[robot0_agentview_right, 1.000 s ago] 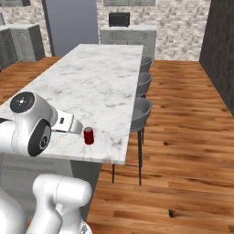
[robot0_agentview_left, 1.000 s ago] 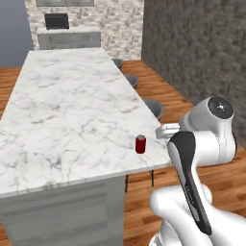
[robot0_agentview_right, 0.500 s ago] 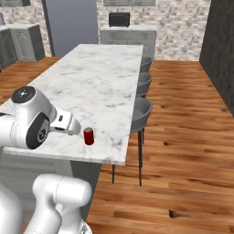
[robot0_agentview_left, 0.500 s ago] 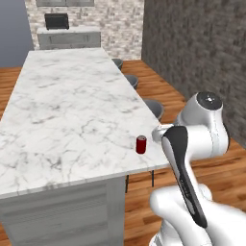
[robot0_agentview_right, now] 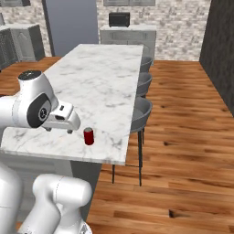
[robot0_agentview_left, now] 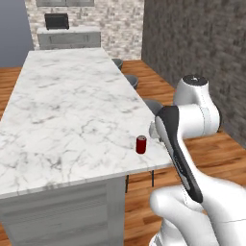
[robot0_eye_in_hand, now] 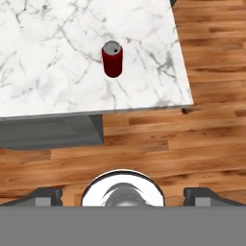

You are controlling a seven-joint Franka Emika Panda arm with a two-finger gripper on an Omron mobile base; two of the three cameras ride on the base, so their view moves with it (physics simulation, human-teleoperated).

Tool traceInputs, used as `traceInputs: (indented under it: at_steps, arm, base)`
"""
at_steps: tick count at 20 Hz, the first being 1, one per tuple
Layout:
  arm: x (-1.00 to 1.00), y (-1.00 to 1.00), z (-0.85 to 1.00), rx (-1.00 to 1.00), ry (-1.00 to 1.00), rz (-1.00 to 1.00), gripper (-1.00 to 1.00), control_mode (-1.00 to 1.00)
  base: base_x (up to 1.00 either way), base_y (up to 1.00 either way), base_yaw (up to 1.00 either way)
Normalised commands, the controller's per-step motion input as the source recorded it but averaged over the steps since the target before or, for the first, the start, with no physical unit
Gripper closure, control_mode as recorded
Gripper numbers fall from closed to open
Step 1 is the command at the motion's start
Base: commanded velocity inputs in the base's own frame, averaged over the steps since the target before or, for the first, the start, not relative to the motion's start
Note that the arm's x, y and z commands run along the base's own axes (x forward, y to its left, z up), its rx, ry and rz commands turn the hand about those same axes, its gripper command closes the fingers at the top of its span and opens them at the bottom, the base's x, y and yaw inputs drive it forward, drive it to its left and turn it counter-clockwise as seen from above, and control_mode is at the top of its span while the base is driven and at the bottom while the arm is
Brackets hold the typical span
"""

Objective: Four empty soda cans are scattered around the kitchen. Gather all the cans and cluster them next to the stove for recycling.

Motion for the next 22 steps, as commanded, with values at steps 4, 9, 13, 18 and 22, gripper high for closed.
traceInputs:
  at_steps: [4, 9, 13, 18, 22]
  arm:
    - [0.2, 0.0, -0.14, 0.0, 0.01, 0.05, -1.0, -1.0]
    - [0.14, 0.0, -0.2, 0.0, -0.01, 0.04, -1.0, -1.0]
    - [0.14, 0.0, -0.19, 0.0, 0.02, 0.01, -1.0, -1.0]
    - [0.22, 0.0, -0.08, 0.0, 0.0, -0.02, -1.0, -1.0]
    - [0.22, 0.0, -0.01, 0.0, 0.0, -0.04, -1.0, -1.0]
  base:
    - [0.0, 0.0, 0.0]
    - [0.0, 0.0, 0.0]
    - [0.0, 0.0, 0.0]
    - [0.0, 0.0, 0.0]
    - [0.0, 0.0, 0.0]
